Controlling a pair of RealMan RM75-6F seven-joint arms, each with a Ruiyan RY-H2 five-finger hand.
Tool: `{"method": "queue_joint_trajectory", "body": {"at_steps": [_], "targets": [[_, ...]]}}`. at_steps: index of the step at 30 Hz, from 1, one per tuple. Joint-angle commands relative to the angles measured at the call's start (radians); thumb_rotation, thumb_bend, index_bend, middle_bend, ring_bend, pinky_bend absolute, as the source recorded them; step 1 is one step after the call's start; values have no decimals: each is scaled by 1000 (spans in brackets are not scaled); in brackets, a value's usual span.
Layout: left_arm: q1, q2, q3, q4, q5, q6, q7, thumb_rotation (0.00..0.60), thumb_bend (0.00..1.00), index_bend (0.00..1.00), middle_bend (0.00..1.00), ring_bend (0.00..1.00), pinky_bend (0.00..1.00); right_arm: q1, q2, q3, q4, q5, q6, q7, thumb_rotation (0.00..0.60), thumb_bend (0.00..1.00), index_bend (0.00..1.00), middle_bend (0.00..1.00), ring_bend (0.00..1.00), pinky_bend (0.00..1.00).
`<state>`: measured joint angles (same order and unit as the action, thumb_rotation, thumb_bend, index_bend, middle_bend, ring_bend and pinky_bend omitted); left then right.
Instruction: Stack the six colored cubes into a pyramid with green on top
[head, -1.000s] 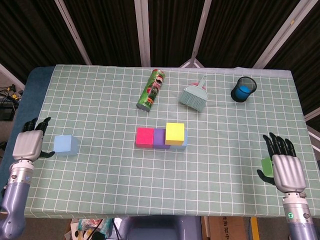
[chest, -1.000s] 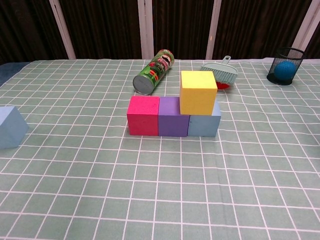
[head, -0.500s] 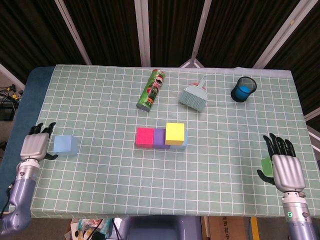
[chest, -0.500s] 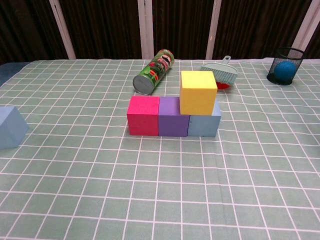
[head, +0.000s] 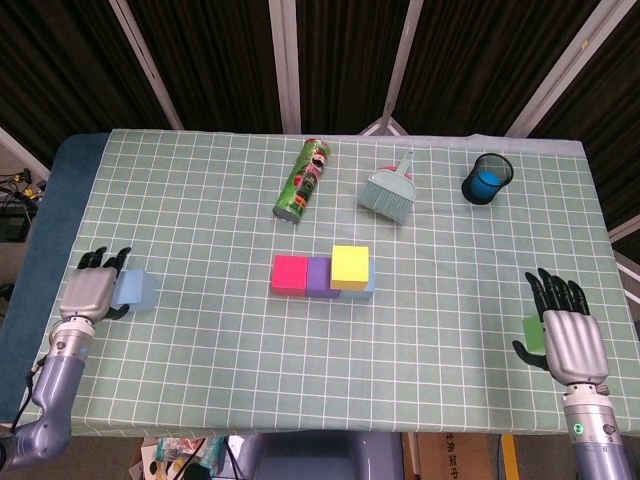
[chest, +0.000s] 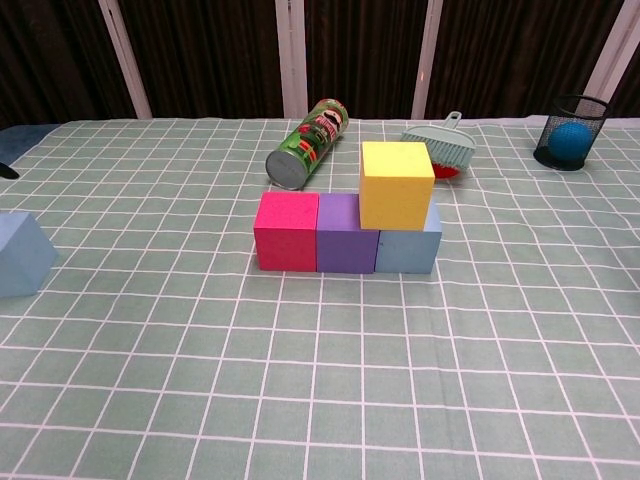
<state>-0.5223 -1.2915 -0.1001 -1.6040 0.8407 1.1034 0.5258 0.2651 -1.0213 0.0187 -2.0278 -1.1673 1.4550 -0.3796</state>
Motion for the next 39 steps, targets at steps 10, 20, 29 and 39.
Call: {"method": "queue_joint_trajectory", "body": {"at_steps": [10,20,29,39], "targets": [[2,-5,9,12,16,-3,-9,600,367,0,295,36,74,-14,3,15,-9,-16,-4,-2,600,246,0,0,0,0],[13,42,-3,-51,78,32,-43,600,373,0,326,36,74,-27,1,21,-20,-37,-7,-7,600,247,0,0,0,0],[-1,120,-27,-186,123,58,-24,600,373,0,330,36,74,-41,13,19,26,-129,-5,53,600,246,0,0,0,0],[-109,204,-116,-383,-11,31,107,600,373,0,332,36,74,-43,7,48,14,-56,-24,39,600,246,0,0,0,0]]}}
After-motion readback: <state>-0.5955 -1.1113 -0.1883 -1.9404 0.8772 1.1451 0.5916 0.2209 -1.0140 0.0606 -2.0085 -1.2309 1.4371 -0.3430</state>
